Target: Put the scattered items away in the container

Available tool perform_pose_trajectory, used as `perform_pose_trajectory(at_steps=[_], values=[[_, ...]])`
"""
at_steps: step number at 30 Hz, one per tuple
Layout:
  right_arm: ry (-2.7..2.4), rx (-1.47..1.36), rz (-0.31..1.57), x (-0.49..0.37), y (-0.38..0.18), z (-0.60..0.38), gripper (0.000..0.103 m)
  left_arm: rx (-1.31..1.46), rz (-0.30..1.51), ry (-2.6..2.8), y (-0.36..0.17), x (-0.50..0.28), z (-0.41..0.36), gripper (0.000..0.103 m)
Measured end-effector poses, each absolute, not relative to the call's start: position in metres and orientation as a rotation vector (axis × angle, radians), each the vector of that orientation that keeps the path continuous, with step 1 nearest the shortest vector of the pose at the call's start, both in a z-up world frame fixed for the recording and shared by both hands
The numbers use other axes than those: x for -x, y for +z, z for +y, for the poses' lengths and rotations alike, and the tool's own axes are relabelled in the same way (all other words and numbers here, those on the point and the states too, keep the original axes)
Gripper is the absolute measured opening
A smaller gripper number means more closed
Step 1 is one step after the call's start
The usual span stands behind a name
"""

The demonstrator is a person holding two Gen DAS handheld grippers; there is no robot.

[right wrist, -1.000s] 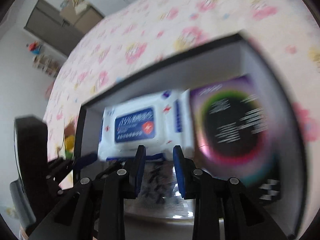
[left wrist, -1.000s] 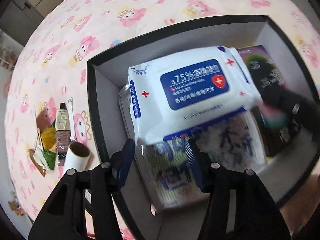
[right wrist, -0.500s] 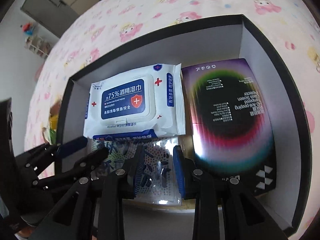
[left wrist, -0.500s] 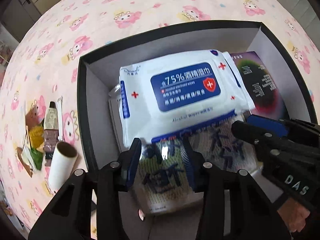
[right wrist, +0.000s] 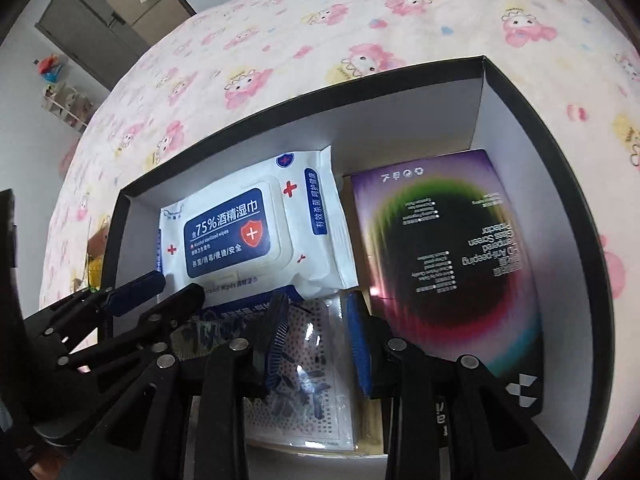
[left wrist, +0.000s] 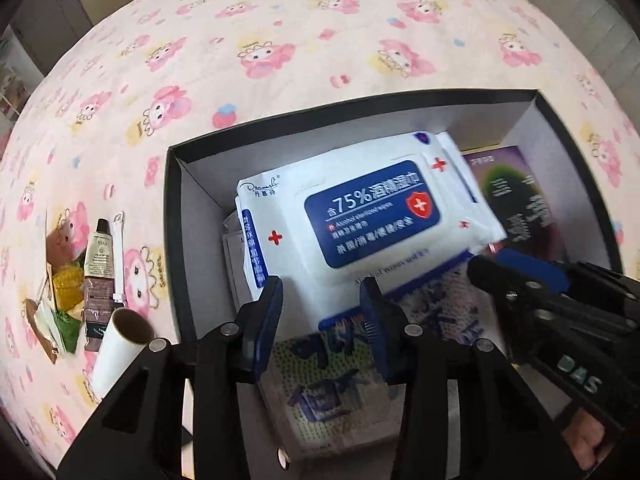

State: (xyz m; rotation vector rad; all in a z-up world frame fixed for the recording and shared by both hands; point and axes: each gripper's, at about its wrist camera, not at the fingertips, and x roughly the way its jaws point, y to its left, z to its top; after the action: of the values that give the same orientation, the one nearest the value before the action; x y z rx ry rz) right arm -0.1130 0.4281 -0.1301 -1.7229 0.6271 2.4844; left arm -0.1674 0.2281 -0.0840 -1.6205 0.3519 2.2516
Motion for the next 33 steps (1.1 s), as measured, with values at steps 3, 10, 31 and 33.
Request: perform_pose_trajectory(at_steps=[3,10,31,33], values=[[2.510,1.696,0.571,0.107,-0.120,0.423,0.027,1.536,0.336,2.305,-0.053,0.148,0.218,0.042],[2.643,1.474,0.439,0.086,-0.073,0.405,0.035,1.341,0.247,2.476,-0.022,0.138,0.200,0.056],[2.889,1.114,0.106,0.045,0.053,0.261,0.059,1.018,0.115,2.835,0.052,0.092,0.110,0.097],[2.898,1.092,0.098,0.043,0.058,0.248,0.066,1.002,0.096,2.858,0.055,0.089,0.098,0.098]])
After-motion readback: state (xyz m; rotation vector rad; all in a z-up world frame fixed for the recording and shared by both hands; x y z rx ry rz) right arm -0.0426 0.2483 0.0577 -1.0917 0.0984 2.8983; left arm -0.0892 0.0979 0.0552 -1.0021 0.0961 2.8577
